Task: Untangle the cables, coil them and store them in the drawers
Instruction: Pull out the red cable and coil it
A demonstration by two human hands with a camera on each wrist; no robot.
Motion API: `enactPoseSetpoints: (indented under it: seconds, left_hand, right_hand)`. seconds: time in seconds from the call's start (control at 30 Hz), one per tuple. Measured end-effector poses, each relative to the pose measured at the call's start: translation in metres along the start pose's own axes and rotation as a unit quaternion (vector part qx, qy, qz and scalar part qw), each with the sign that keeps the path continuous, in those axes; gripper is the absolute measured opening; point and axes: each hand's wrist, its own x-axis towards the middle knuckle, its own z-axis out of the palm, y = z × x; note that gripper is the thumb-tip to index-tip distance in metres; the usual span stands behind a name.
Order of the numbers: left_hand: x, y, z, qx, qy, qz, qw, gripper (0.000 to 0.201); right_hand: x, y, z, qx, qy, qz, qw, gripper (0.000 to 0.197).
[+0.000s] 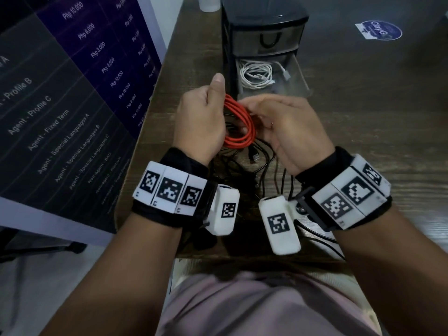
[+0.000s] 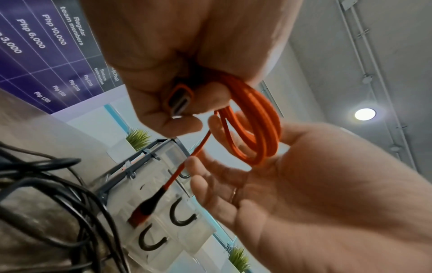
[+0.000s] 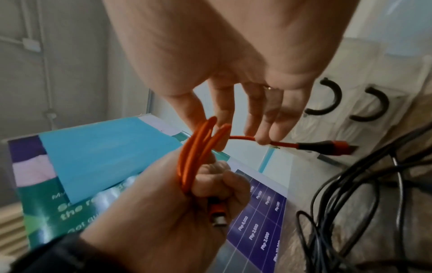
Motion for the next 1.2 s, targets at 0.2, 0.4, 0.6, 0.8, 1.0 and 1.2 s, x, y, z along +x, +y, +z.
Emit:
enactPoseSetpoints:
  seconds: [0.2,0.4,0.6,0.8,1.0,1.2]
  left_hand:
    - [-0.001,-0.003,0.005,-0.012,-0.009,0.007,1.000,0.056]
    - [-0.002,-0.005,0.004,0.019,-0.017,0.017,1.000,0.053]
    - [-0.003,-0.008,0.006,0.042,-0.012,0.032,0.999,0.054]
    - [-0.003,-0.006,0.002,-0.012,0.003,0.073,0.997,0.061]
    - [-0.006,-0.003,0.001,-0.006,0.021,0.107,0.994,0.050]
    - [-0.004,-0.009,-0.001,-0.007,0.031,0.111,0.993,0.061]
  right_hand:
    - [-0.004,0.000,0.004,-0.099,-0.024,-0.050,0.994,0.011]
    - [-0.008,-0.003,0.000,-0.098,-0.044,-0.018,0.994,0.027]
    - [-0.010,-0.006,0.002,-0.034,-0.029,0.024,0.999,0.048]
    - [-0.011,-0.023,-0.002,0.122,-0.073,0.105,0.984,0.041]
    - [-0.018,-0.031,0.001,0.220,-0.139,0.122,0.958,0.033]
    - [-0.020,-0.025,0.011,0.099,-0.095,0.060,0.989,0.040]
